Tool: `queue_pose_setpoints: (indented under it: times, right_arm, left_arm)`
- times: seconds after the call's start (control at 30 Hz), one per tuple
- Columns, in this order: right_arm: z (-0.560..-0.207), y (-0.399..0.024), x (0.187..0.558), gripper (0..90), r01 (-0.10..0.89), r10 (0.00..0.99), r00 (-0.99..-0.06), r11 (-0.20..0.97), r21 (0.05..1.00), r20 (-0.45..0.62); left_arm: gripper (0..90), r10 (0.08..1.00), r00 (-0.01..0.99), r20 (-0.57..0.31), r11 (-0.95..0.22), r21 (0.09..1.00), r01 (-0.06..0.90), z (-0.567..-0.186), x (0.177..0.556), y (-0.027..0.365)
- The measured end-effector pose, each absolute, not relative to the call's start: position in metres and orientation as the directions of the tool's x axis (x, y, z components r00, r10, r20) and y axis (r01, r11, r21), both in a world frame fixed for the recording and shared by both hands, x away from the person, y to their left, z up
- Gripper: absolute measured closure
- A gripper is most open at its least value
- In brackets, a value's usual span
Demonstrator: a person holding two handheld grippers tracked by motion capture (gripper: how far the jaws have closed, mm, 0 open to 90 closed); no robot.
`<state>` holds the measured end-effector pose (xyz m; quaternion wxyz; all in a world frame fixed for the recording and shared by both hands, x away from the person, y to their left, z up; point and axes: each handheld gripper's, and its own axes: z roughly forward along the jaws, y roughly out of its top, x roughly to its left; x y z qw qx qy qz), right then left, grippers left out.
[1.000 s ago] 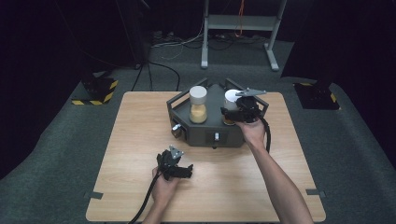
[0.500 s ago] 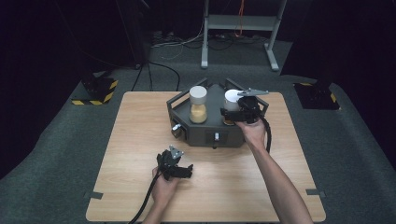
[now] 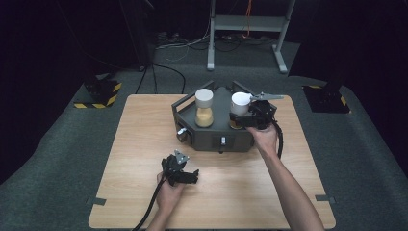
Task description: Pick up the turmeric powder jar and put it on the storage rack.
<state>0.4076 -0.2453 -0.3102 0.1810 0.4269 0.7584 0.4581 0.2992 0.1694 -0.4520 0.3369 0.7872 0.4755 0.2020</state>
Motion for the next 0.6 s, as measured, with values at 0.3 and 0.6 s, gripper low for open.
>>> queue_pose_setpoints:
  times: [0.3, 0.6]
  right_arm:
    - [-0.31, -0.256, 0.402, 10.5, 0.48, 0.813, -0.567, 0.194, 0.855, 0.134]
    - [-0.31, -0.268, 0.396, 10.3, 0.479, 0.812, -0.565, 0.18, 0.859, 0.145]
  left_arm:
    - [2.3, 0.884, 0.467, -0.002, -0.322, 0.722, 0.612, -0.452, 0.299, 0.169]
    - [2.3, 0.884, 0.468, 0.0, -0.324, 0.721, 0.612, -0.452, 0.299, 0.169]
